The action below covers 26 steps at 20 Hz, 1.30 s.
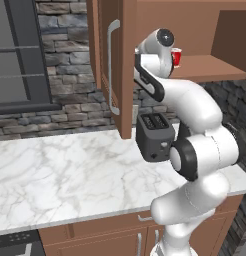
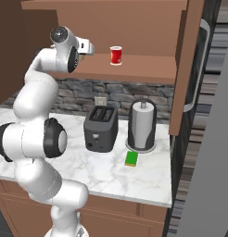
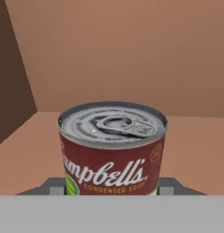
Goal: Restock the canned food cabinet by taking the new fresh canned food from the counter and placing it in the cabinet. Then, take the old canned food from the cabinet and place it on the counter.
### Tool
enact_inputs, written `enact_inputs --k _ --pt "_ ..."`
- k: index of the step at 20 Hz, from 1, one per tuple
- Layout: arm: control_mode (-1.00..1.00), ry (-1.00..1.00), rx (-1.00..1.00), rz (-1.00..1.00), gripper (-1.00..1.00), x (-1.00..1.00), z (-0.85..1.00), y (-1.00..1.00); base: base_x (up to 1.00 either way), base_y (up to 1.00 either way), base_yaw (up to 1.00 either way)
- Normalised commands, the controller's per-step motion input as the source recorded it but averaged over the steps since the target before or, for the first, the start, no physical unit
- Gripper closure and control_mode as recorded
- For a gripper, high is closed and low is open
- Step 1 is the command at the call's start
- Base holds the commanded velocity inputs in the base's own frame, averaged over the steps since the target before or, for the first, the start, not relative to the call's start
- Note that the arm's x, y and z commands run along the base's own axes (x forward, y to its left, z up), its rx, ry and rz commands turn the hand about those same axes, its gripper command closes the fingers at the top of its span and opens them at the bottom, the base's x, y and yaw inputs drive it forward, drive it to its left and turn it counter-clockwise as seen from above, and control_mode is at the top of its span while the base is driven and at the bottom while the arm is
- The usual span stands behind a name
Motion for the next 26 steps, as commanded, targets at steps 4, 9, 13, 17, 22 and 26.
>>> enact_inputs --k 4,9,13,17,22,26 --pt "-1.0 -0.29 0.06 0.07 1.0 -1.0 0.27 -0.37 0.0 0.0 0.0" --pt "-1.0 -0.18 0.04 0.12 1.0 -1.0 0.38 -0.42 0.0 0.0 0.0" --pt "-1.0 0.0 0.0 0.2 1.0 -1.0 0.03 -0.29 0.0 0.0 0.0" --pt "-1.0 0.08 -0.02 0.25 1.0 -1.0 -0.16 -0.16 0.0 0.0 0.0" --pt "-1.0 0.31 -0.16 0.31 1.0 -1.0 -0.75 0.0 0.0 0.0 0.0" --pt "-1.0 0.58 -0.32 0.36 1.0 -1.0 -1.0 0.03 0.0 0.0 0.0"
